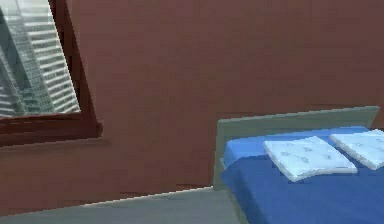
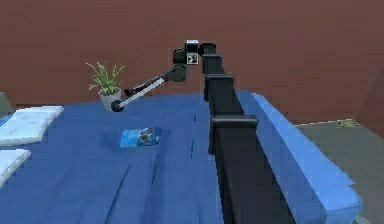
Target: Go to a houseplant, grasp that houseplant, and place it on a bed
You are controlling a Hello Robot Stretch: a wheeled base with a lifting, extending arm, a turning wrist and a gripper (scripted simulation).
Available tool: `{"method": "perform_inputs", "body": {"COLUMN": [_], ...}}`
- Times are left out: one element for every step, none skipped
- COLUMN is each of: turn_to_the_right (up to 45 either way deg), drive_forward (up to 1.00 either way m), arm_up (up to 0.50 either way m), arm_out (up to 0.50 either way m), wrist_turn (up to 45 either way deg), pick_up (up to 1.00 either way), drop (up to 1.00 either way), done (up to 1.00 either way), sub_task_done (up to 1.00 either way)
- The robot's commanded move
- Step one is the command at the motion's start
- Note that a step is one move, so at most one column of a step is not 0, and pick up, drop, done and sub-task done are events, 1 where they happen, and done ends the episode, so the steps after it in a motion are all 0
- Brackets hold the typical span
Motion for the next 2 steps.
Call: {"method": "perform_inputs", "body": {"turn_to_the_right": [0.0, 0.0], "drive_forward": [0.00, 0.00], "arm_up": [0.00, -0.22], "arm_out": [0.00, 0.00], "wrist_turn": [24.0, 0.0], "pick_up": [0.00, 0.00], "drop": [0.00, 0.00], "done": [0.00, 0.00], "sub_task_done": [0.00, 0.00]}}
